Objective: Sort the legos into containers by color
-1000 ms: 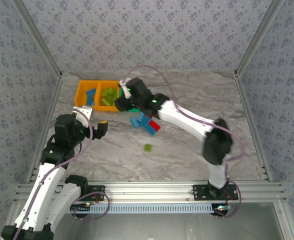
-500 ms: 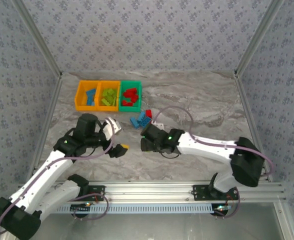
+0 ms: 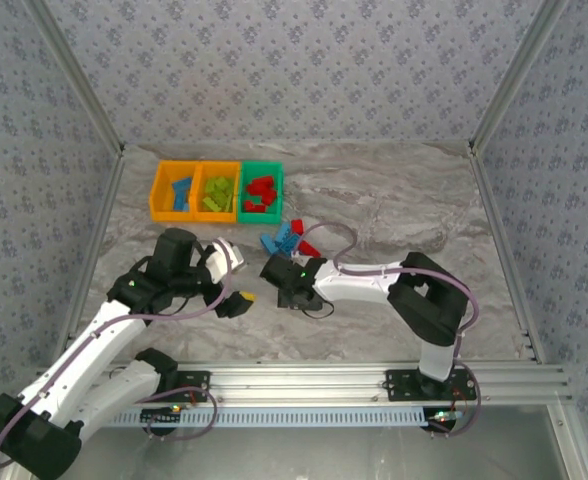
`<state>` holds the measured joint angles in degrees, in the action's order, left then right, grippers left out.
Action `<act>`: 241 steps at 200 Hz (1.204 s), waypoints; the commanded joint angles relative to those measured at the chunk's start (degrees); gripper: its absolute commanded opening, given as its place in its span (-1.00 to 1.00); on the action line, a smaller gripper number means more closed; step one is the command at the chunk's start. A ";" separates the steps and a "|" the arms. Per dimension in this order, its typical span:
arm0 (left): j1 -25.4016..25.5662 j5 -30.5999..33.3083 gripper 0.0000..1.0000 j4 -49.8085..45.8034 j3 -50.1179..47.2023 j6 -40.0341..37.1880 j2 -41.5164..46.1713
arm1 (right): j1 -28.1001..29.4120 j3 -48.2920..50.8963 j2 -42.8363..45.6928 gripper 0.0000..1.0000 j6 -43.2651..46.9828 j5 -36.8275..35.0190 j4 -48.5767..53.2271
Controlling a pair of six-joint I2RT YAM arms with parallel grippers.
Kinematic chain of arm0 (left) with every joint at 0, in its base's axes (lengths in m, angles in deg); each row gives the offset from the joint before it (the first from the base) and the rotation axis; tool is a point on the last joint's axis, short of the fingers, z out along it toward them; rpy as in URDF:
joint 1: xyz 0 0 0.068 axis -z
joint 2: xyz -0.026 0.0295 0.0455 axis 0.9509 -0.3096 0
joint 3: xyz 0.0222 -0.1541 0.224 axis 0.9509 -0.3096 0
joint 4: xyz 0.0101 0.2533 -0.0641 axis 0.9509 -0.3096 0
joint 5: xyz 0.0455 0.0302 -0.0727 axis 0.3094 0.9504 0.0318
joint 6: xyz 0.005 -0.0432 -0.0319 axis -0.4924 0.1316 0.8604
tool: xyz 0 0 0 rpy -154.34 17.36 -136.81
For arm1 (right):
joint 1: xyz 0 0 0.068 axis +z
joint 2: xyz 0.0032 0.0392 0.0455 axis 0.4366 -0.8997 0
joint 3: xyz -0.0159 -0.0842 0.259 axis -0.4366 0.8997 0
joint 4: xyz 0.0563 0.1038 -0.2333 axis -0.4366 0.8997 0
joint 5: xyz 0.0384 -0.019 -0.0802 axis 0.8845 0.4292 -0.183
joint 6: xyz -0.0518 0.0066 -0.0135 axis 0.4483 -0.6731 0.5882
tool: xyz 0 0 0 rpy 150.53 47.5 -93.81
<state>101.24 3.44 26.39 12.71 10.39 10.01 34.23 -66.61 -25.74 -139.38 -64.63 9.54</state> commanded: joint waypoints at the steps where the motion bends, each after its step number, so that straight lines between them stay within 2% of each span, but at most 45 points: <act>1: 0.22 0.10 0.98 -1.15 1.48 -1.58 0.81 | -0.23 -0.63 -1.98 -0.01 -1.61 -1.07 -1.14; 28: 0.24 -0.35 0.98 -1.24 1.47 -2.10 1.03 | -0.09 1.25 0.75 -0.24 -1.82 -2.54 -0.43; 58: 0.25 0.41 0.99 -1.00 1.23 -2.17 1.93 | 0.08 5.22 7.78 -0.48 -0.68 -4.67 -2.52; 75: 0.18 2.25 0.99 -0.28 1.00 -1.37 2.73 | 0.23 6.02 11.72 -0.51 2.12 -5.85 -3.49; 99: -1.21 10.06 0.98 4.20 0.76 8.69 4.22 | 0.27 5.46 16.21 -0.50 12.88 -4.01 -10.73; 121: -7.04 14.43 0.98 7.59 1.40 17.21 5.78 | -0.92 0.82 15.98 -0.50 25.96 -0.18 -17.79; 152: -16.84 15.87 0.99 12.97 -0.81 22.06 10.77 | -4.78 -13.73 5.39 -0.48 39.03 5.90 -22.96; 172: -20.78 19.33 0.99 14.75 -2.64 23.24 13.65 | -6.85 -25.17 -4.36 -0.47 44.75 7.91 -23.04; 202: -22.22 23.41 0.98 14.48 -2.91 23.75 14.19 | -10.74 -44.96 -20.66 -0.48 44.95 5.14 -19.32; 241: -22.65 25.65 0.98 15.98 -4.05 25.82 14.98 | -14.76 -71.94 -40.00 -0.40 48.41 9.55 -14.99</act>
<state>79.36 26.23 40.25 9.12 34.08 24.28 21.31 -125.38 -57.50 -95.82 -57.46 -10.35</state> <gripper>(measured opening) 0.992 0.325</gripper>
